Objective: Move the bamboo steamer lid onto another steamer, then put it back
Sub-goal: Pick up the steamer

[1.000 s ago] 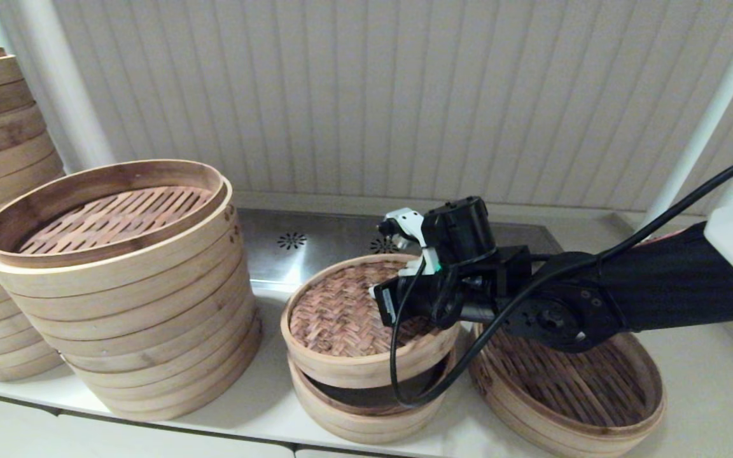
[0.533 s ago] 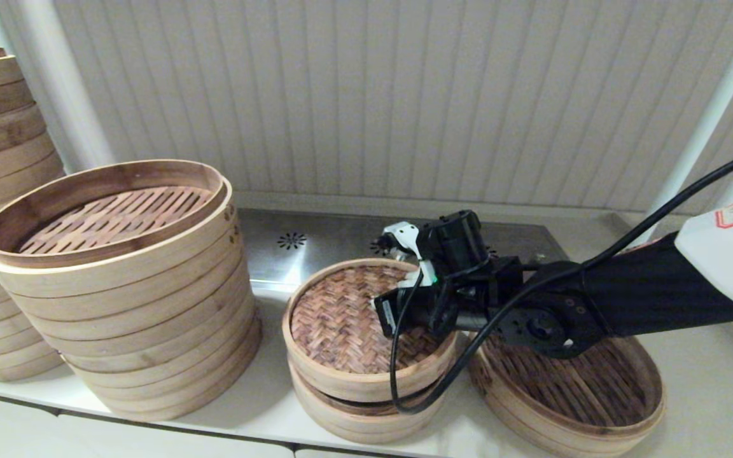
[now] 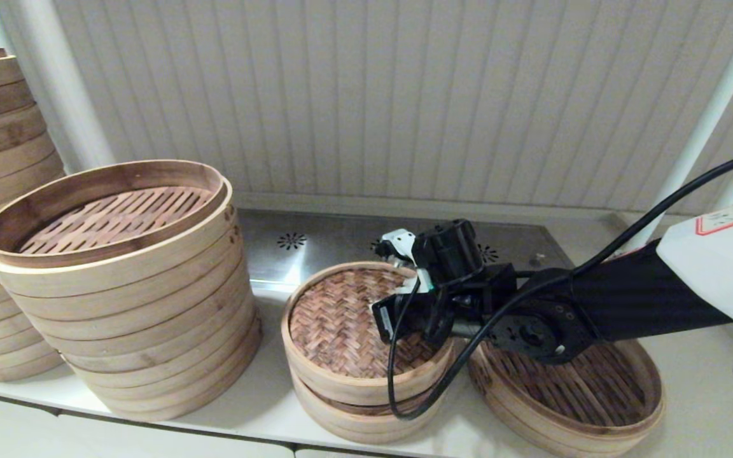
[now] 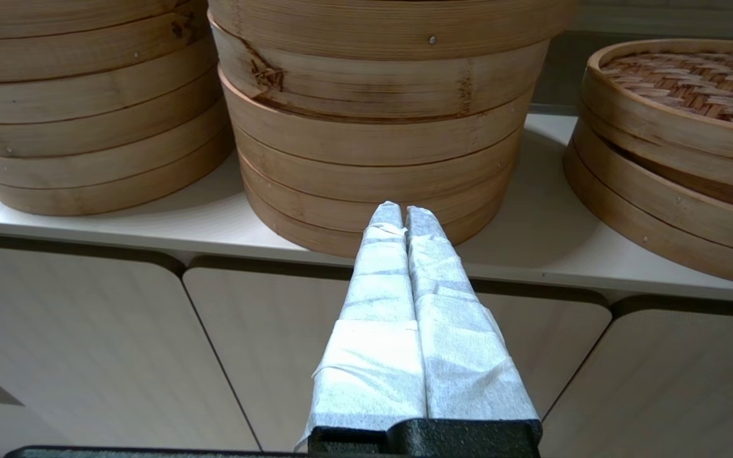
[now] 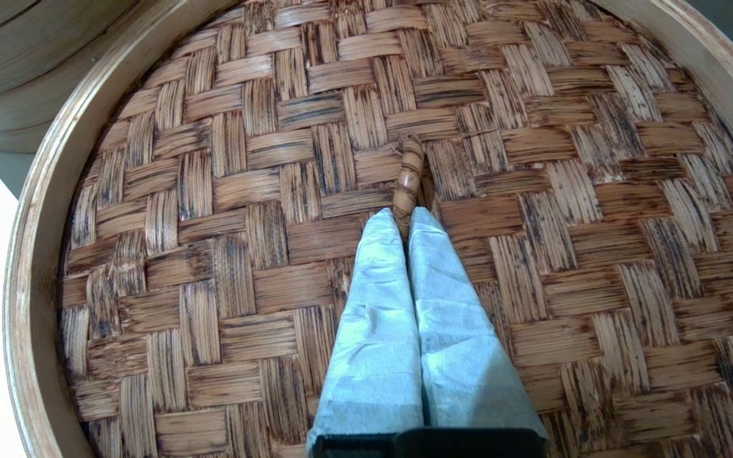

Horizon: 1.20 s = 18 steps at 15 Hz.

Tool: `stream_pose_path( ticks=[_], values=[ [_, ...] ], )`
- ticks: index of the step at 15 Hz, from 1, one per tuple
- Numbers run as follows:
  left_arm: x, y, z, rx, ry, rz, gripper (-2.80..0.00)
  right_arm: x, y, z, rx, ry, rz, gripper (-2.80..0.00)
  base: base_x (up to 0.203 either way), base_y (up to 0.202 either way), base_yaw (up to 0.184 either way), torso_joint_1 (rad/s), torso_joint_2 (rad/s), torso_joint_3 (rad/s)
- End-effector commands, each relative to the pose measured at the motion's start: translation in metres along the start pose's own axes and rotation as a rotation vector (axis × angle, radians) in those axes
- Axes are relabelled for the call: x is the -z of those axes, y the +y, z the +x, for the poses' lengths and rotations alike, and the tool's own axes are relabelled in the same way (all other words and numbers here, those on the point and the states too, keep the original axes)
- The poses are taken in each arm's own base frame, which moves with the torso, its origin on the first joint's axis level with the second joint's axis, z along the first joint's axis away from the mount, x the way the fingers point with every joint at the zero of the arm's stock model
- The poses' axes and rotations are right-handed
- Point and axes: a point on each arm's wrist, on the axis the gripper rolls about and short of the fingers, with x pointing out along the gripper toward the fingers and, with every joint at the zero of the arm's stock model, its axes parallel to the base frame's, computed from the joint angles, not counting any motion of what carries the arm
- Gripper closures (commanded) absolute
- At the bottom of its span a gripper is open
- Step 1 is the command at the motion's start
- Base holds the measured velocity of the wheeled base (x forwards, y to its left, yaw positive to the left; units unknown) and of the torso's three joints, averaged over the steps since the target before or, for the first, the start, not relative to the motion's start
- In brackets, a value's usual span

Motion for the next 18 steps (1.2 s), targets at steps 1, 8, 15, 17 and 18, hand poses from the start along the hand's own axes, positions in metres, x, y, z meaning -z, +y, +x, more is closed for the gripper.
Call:
stream_pose_path(
  ticks=[1,8,15,17,18],
  values=[
    [0.000,0.000,0.000,0.000,0.001,0.000,0.00,0.004,0.000,0.001,0.001,0.013,0.000,0.00,0.000,0.000,0.000,0.000,0.00,0.000],
    [0.000,0.000,0.000,0.000,0.002,0.000,0.00,-0.003,0.002,-0.005,-0.006,-0.013,-0.003,-2.80,0.000,0.000,0.000,0.000,0.00,0.000],
    [0.000,0.000,0.000,0.000,0.002,0.000,0.00,-0.009,0.002,0.002,-0.008,-0.029,-0.005,-2.80,0.000,0.000,0.000,0.000,0.00,0.000],
    [0.000,0.000,0.000,0.000,0.003,0.000,0.00,-0.009,0.002,0.004,-0.007,-0.028,-0.004,-2.80,0.000,0.000,0.000,0.000,0.00,0.000],
    [0.000,0.000,0.000,0.000,0.002,0.000,0.00,-0.007,0.001,0.006,-0.006,-0.022,-0.005,-2.80,0.000,0.000,0.000,0.000,0.00,0.000]
  ],
)
